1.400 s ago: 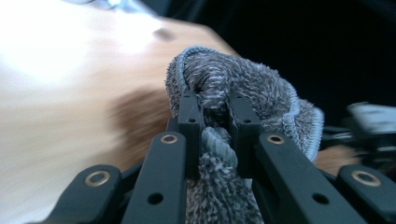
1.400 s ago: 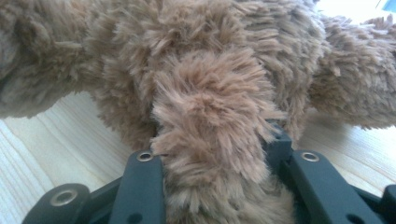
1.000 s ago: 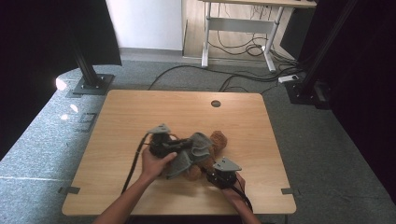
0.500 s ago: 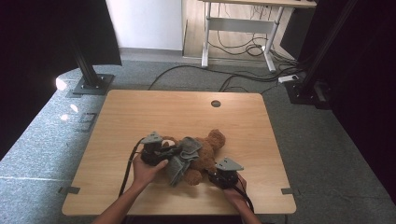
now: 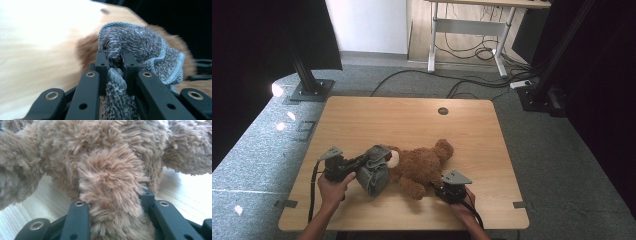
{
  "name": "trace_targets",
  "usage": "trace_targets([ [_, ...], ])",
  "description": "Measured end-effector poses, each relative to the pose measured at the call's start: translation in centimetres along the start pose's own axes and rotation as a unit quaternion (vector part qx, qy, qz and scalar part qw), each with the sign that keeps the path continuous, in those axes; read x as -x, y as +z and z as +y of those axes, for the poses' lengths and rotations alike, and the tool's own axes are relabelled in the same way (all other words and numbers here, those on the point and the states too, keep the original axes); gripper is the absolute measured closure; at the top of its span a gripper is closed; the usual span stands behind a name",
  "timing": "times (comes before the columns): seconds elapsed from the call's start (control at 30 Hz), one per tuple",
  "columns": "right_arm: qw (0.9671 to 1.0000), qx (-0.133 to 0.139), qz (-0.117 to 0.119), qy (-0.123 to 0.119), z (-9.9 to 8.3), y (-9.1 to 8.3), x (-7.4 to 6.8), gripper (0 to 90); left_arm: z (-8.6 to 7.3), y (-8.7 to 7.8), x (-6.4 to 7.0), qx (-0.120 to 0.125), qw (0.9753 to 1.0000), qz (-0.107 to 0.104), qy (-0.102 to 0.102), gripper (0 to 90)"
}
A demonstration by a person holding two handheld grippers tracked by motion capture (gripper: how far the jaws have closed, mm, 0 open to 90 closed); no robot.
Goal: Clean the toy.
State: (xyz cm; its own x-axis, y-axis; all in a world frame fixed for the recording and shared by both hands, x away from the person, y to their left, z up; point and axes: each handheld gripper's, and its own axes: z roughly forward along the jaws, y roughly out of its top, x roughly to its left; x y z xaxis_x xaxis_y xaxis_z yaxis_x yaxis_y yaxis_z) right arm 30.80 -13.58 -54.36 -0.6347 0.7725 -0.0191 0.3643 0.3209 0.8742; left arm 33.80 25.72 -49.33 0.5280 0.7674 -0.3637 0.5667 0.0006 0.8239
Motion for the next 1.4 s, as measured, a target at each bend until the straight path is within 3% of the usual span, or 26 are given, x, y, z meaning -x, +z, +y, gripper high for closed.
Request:
trace_targets([
  [0.13,0.9999,-0.001,-0.006,-0.012,0.0,0.0,-0.4,63.6,-0.5,0.4,-0.2,-0.016,0.9999,0.006,-0.003,77.9],
  [0.23,1.0,0.0,-0.002,-0.006,0.0,0.0,-0.3,63.5,-0.6,0.9,0.4,-0.023,0.9997,0.006,0.008,77.9],
  [0.37,0.9999,0.004,0.013,0.004,-0.1,0.0,-0.1,62.8,-0.9,1.4,0.7,-0.026,0.9996,0.01,0.01,77.6],
  [0.47,0.9999,0.0,0.011,0.0,0.0,0.3,-0.2,62.6,-0.9,2.1,0.8,-0.025,0.9995,0.018,0.009,77.8],
  [0.63,0.9999,-0.01,0.003,-0.002,0.5,1.1,-0.1,62.7,-0.1,3.6,0.4,-0.026,0.9993,0.027,0.005,77.8],
  [0.97,0.9994,-0.013,-0.029,0.013,1.5,2.7,2.1,61.5,2.0,6.5,-0.6,-0.025,0.9992,0.031,-0.004,77.8],
  [1.17,0.9993,0.005,-0.034,0.016,1.2,2.3,2.3,56.3,2.3,4.9,-1.6,-0.021,0.9995,0.015,-0.018,77.8],
  [1.23,0.9992,0.004,-0.036,0.012,1.2,2.2,2.3,56.3,2.0,4.1,-2.0,-0.021,0.9994,0.024,-0.013,77.7],
  [1.4,0.9991,0.005,-0.039,0.015,1.1,2.1,2.4,55.3,0.9,1.7,-3.4,-0.021,0.9986,0.037,-0.032,77.7],
])
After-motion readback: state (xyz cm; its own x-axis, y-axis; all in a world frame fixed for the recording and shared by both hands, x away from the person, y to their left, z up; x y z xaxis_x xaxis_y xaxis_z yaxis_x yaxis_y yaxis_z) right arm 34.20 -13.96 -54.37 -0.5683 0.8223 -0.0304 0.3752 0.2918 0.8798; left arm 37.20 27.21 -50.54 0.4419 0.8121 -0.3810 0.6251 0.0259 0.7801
